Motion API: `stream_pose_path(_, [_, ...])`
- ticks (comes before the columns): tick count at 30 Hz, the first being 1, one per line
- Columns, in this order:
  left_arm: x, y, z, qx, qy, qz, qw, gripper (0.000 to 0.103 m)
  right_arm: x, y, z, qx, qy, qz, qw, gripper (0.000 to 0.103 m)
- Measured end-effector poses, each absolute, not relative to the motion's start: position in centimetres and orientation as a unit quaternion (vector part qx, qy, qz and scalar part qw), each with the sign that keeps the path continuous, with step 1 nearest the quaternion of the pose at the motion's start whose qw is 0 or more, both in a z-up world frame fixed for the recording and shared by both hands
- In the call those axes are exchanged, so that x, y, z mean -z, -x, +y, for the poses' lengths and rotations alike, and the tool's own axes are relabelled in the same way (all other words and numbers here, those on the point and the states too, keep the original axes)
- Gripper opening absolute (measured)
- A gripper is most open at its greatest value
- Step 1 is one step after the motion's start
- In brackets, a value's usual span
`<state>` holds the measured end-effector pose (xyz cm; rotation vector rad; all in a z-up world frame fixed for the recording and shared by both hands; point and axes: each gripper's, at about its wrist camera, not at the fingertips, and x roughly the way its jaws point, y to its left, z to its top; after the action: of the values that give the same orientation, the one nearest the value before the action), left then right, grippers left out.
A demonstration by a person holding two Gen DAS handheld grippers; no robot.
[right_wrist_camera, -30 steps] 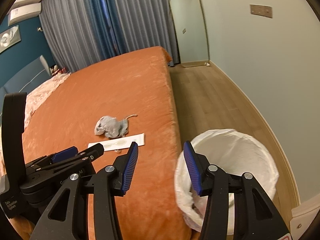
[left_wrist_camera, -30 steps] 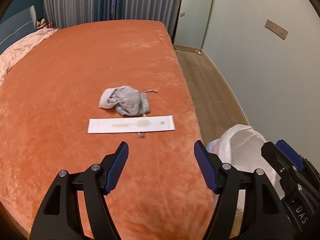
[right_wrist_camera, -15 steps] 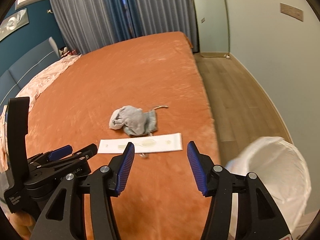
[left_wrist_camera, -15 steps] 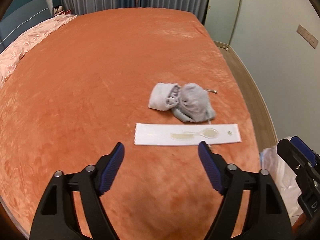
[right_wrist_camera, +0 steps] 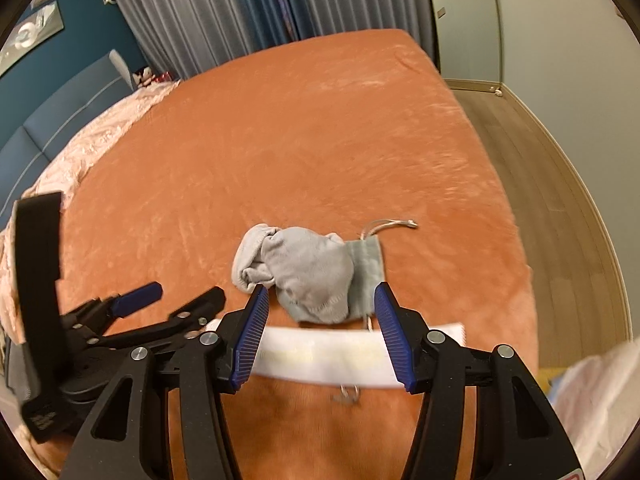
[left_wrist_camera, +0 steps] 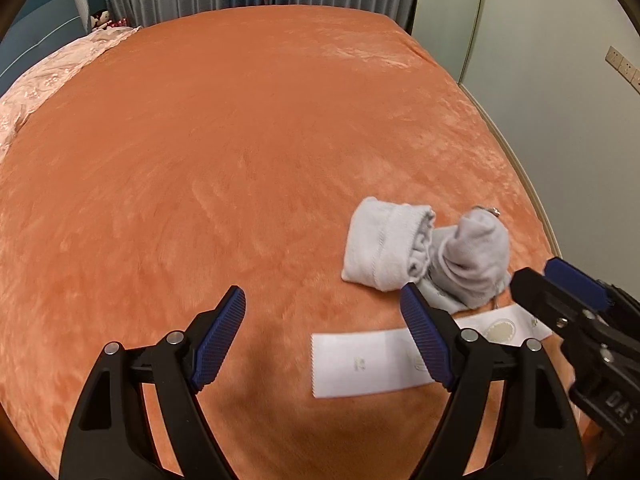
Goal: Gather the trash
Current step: 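Move both grippers back over the bed toward the remaining socks, then grasp the white sock with the left gripper while the right grasps the grey sock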
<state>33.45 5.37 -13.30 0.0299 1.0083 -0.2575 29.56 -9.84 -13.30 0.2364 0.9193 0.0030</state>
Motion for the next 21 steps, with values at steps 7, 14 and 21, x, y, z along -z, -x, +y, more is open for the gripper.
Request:
stream_pose_path(7, [13.9,-34.9,6.1,0.143,0.001,0.475,0.868,0.076,15.4,-32.0,-9.7,-0.012,-0.153,0.446,0.882,0.054])
stream_pose_path(14, [14.3,-35.9,4.0,0.168,0.0,0.475,0.864,0.077,15.3,-31.4,-11.6,-0.018,-0.173,0.435,0.883,0.021])
stream_pose_path(21, [14.6,-36.4,-0.4,0.194,-0.017,0.472,0.859,0.078,13.3,-28.1,-15.0,0.02,-0.194,0.409,0.891,0.021])
